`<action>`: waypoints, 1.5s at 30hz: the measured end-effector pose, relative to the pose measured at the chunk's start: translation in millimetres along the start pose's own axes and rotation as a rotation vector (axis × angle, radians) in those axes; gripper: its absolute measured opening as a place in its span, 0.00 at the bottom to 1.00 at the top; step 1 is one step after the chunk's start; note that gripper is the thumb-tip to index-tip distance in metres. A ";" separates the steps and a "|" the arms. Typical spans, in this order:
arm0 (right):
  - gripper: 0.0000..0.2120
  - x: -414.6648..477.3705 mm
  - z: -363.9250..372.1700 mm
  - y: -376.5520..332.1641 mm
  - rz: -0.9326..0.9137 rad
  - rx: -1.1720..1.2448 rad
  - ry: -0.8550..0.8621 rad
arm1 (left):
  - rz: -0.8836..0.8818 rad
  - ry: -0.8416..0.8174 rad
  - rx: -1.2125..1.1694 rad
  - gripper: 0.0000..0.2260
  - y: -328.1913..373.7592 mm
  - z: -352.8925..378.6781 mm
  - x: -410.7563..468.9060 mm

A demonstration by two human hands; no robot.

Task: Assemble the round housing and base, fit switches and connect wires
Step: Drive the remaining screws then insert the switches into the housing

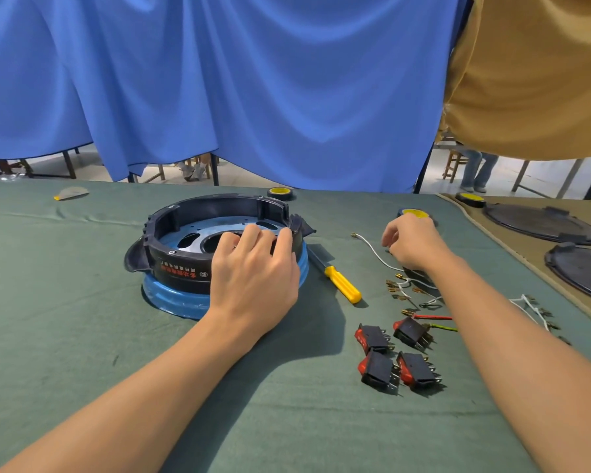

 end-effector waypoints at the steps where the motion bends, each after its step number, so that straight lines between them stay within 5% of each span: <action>1: 0.13 -0.9 -1.2 -0.4 0.001 -0.006 0.002 | 0.000 -0.007 -0.003 0.09 -0.1 0.3 -0.5; 7: 0.08 -10.0 -22.2 -28.8 -0.116 0.142 0.029 | -0.001 -0.014 -0.030 0.09 -1.2 1.4 -0.5; 14: 0.08 -53.0 -39.8 -125.1 -0.400 0.792 -0.171 | -0.041 -0.036 -0.024 0.09 -4.2 1.8 -0.5; 22: 0.07 -68.6 -32.2 -160.8 -0.584 0.400 0.008 | -0.058 -0.036 -0.016 0.08 -6.6 1.2 -2.6; 45: 0.07 -65.5 -23.6 -162.2 -0.597 0.320 0.059 | -0.064 -0.090 -0.023 0.08 -7.0 3.1 -1.3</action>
Point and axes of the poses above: each hand's wrist, its own x-axis towards the middle knuckle, its own z-axis out of the palm, y = z × x, the point moved 10 cm from there along x, towards the middle knuckle
